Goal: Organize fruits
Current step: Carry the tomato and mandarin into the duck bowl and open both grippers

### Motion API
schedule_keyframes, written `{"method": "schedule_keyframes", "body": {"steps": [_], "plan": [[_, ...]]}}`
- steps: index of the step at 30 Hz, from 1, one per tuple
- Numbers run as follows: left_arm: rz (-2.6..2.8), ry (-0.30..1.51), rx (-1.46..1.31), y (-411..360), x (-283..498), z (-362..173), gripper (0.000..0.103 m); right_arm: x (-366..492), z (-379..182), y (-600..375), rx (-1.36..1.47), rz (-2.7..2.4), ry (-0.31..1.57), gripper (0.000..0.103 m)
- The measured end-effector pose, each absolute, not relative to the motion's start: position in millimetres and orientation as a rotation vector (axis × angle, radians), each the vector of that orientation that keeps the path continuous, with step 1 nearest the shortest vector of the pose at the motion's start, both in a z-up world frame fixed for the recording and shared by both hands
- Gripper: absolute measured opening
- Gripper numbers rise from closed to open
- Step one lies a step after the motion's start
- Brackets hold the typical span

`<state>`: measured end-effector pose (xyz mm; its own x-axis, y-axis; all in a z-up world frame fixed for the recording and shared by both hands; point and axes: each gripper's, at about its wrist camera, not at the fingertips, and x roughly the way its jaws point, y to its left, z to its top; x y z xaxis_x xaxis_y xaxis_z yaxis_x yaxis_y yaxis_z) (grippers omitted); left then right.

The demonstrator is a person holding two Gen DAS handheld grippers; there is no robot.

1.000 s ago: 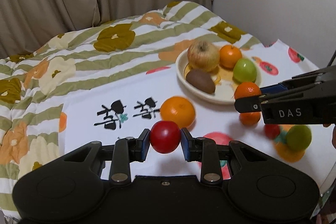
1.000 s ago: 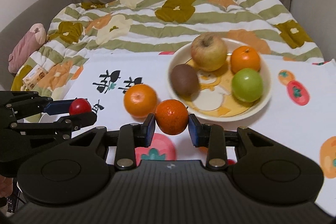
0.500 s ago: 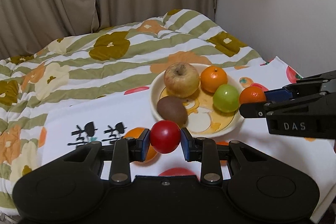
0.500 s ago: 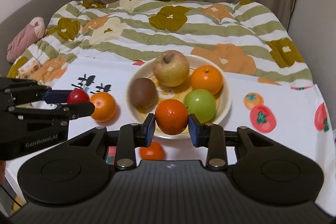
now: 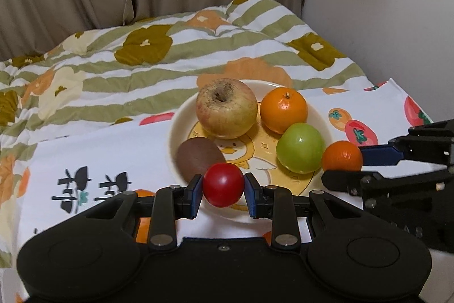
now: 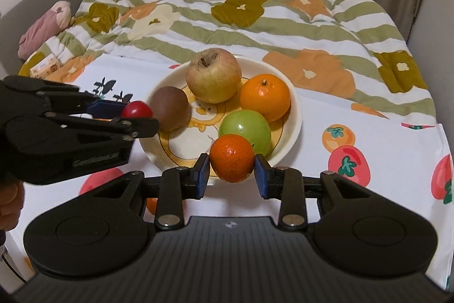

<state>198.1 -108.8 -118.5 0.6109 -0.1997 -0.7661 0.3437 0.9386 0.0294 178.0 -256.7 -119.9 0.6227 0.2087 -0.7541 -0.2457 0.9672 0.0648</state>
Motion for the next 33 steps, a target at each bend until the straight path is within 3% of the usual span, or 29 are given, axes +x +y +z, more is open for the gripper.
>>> {"method": "schedule_keyframes", "body": {"steps": [10, 11, 14, 18, 33], "plan": [[-0.304, 0.902, 0.187, -129.1, 211.3, -135.0, 0.035, 184.3, -128.3, -268.3, -0.061, 0.303, 0.868, 0.049], [-0.304, 0.903, 0.186, -129.8, 211.1, -135.2, 0.04, 184.7, -128.6, -269.2, -0.061, 0.305, 0.869, 0.049], [-0.299, 0.881, 0.174, -128.5, 208.0, -130.6, 0.076, 184.9, -128.8, -270.2, -0.062, 0.309, 0.872, 0.049], [-0.26, 0.845, 0.16, -119.1, 201.2, -120.1, 0.091, 185.0, -127.5, -271.1, -0.064, 0.311, 0.87, 0.049], [-0.101, 0.806, 0.089, -67.0, 166.6, -95.0, 0.096, 192.9, -129.8, -239.2, -0.088, 0.39, 0.857, 0.049]]}}
